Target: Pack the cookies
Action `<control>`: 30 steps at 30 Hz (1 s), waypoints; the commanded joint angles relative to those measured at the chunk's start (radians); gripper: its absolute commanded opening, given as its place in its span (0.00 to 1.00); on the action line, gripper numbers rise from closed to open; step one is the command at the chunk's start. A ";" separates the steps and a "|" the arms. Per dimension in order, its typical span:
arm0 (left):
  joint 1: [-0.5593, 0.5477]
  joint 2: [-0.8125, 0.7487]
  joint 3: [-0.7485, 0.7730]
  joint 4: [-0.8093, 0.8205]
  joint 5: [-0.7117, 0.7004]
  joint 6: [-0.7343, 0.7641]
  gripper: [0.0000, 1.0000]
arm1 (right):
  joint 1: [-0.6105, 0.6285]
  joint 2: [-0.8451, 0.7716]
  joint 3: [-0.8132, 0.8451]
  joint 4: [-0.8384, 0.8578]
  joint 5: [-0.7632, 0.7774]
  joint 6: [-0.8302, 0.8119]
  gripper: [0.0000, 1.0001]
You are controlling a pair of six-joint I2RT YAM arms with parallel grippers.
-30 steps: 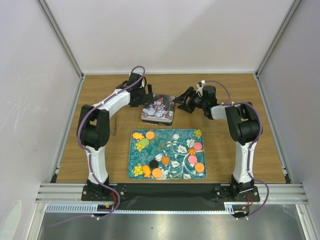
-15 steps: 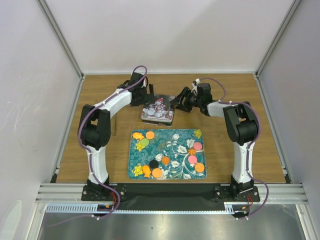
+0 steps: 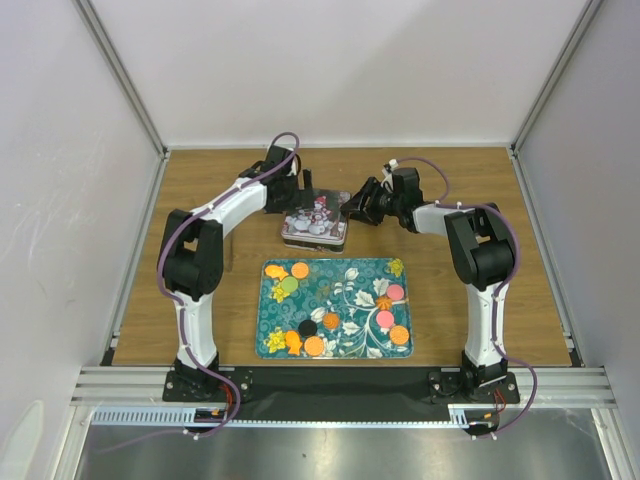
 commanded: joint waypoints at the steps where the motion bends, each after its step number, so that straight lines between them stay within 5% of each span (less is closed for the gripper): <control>1: -0.016 -0.026 0.040 -0.001 0.012 0.014 0.96 | 0.007 0.013 0.021 0.027 -0.002 -0.003 0.54; 20: -0.045 -0.037 -0.001 -0.009 -0.012 -0.003 0.96 | 0.025 0.030 -0.032 0.065 0.009 0.007 0.41; 30: -0.066 -0.050 -0.052 -0.012 -0.054 -0.010 0.97 | 0.051 0.023 -0.017 0.010 0.046 -0.067 0.52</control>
